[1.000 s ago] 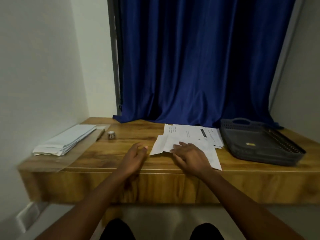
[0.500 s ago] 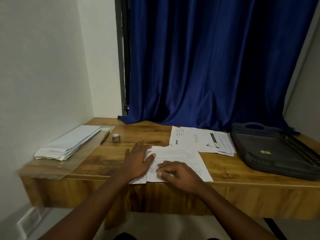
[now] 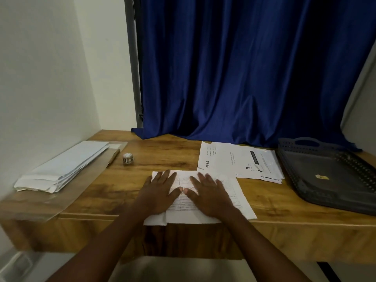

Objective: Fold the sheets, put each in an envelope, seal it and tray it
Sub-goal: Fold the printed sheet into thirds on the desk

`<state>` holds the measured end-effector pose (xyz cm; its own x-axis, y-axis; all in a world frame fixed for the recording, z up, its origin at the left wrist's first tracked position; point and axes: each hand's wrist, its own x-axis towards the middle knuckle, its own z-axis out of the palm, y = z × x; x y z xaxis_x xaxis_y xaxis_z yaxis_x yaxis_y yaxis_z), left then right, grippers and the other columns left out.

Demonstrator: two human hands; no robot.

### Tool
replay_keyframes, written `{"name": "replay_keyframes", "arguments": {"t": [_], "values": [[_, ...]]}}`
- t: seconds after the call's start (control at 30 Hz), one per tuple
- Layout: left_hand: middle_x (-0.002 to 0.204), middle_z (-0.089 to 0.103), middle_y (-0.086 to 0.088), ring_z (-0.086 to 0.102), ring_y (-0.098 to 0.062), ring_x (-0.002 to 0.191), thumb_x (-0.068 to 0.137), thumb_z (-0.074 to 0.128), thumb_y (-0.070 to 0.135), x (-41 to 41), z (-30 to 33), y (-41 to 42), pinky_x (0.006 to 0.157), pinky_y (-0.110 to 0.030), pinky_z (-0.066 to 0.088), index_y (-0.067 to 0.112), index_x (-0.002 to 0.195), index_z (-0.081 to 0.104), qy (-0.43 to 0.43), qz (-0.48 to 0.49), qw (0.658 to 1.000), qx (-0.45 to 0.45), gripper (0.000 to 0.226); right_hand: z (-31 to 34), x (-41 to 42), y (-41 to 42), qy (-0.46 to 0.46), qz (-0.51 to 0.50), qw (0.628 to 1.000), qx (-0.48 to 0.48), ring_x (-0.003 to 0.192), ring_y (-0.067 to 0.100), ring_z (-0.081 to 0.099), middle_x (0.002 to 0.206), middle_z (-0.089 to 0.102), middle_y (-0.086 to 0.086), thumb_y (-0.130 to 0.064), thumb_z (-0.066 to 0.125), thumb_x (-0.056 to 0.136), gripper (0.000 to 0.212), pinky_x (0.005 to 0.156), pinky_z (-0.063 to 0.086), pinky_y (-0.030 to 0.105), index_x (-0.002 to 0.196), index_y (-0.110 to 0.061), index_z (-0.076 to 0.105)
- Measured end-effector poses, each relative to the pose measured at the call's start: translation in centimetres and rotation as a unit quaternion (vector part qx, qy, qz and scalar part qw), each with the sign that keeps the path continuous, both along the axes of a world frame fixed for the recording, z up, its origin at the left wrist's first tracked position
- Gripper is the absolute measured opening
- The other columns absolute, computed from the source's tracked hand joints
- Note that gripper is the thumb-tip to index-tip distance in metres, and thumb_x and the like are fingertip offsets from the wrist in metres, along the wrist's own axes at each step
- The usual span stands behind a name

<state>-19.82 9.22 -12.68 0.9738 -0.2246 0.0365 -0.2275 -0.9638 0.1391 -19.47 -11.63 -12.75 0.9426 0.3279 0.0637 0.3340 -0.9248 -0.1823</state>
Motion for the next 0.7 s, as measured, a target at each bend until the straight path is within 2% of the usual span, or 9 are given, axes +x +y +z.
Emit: {"name": "replay_keyframes", "arguments": {"t": [0.17, 0.33, 0.4, 0.5, 0.57, 0.63, 0.7], "values": [[0.170, 0.003, -0.001, 0.000, -0.020, 0.156, 0.079, -0.006, 0.081, -0.4, 0.3, -0.1, 0.126, -0.047, 0.001, 0.026, 0.161, 0.004, 0.002, 0.010, 1.000, 0.008, 0.099, 0.1, 0.0, -5.2, 0.017, -0.093, 0.995, -0.022, 0.157, 0.025, -0.001, 0.170, 0.001, 0.000, -0.076, 0.009, 0.092, 0.082, 0.124, 0.001, 0.052, 0.161, -0.032, 0.007], [0.170, -0.001, 0.002, -0.003, -0.020, 0.156, 0.086, 0.004, 0.080, -0.1, 0.4, 0.8, 0.125, -0.049, 0.000, 0.032, 0.161, 0.002, 0.006, -0.003, 1.000, 0.027, 0.089, 0.6, -0.6, -5.7, 0.027, -0.105, 0.994, -0.011, 0.157, 0.027, -0.001, 0.171, 0.002, 0.002, -0.084, -0.011, 0.070, 0.108, 0.126, 0.003, 0.052, 0.162, -0.029, 0.007], [0.170, -0.003, 0.003, -0.006, -0.021, 0.156, 0.086, 0.005, 0.080, -0.2, 0.6, 1.2, 0.125, -0.050, -0.001, 0.033, 0.161, 0.001, 0.021, -0.013, 0.999, 0.030, 0.089, 1.0, -0.7, -5.5, 0.033, -0.112, 0.993, -0.013, 0.157, 0.028, 0.002, 0.170, 0.006, 0.003, -0.083, -0.003, 0.080, 0.099, 0.125, 0.004, 0.055, 0.161, -0.028, 0.012], [0.169, -0.008, 0.001, -0.013, -0.025, 0.155, 0.095, 0.015, 0.073, -0.2, 1.3, 0.9, 0.123, -0.056, -0.006, 0.031, 0.161, 0.001, 0.034, -0.008, 0.999, 0.038, 0.079, 1.9, -1.1, -4.1, -0.018, -0.132, 0.991, -0.031, 0.156, 0.031, 0.011, 0.167, 0.023, 0.006, -0.066, 0.023, 0.100, 0.071, 0.123, 0.004, 0.060, 0.157, -0.024, 0.028], [0.169, -0.009, -0.001, -0.015, -0.028, 0.155, 0.102, 0.019, 0.064, -0.3, 1.9, -0.3, 0.121, -0.059, -0.008, 0.027, 0.162, 0.005, -0.003, -0.014, 0.999, 0.050, 0.072, 2.5, -1.5, -2.0, -0.058, -0.105, 0.993, -0.013, 0.156, 0.028, 0.010, 0.167, 0.023, 0.006, -0.054, 0.025, 0.104, 0.062, 0.123, 0.002, 0.057, 0.157, -0.022, 0.029], [0.170, -0.005, -0.002, -0.011, -0.027, 0.155, 0.105, 0.022, 0.054, -0.7, 2.2, -1.9, 0.122, -0.059, -0.005, 0.023, 0.162, 0.007, -0.027, -0.032, 0.998, 0.051, 0.066, 2.4, -1.6, 0.5, -0.054, -0.048, 0.997, 0.012, 0.156, 0.026, 0.009, 0.168, 0.018, 0.005, -0.046, 0.026, 0.105, 0.058, 0.124, 0.004, 0.054, 0.158, -0.022, 0.025], [0.170, -0.001, -0.002, -0.006, -0.026, 0.156, 0.106, 0.023, 0.047, -0.8, 1.8, -2.9, 0.123, -0.057, -0.002, 0.021, 0.162, 0.007, -0.013, -0.046, 0.997, 0.055, 0.063, 1.4, -1.5, 2.1, -0.036, -0.004, 0.999, 0.002, 0.156, 0.027, 0.009, 0.169, 0.016, 0.006, -0.041, 0.027, 0.106, 0.057, 0.124, 0.007, 0.055, 0.159, -0.023, 0.023]]}}
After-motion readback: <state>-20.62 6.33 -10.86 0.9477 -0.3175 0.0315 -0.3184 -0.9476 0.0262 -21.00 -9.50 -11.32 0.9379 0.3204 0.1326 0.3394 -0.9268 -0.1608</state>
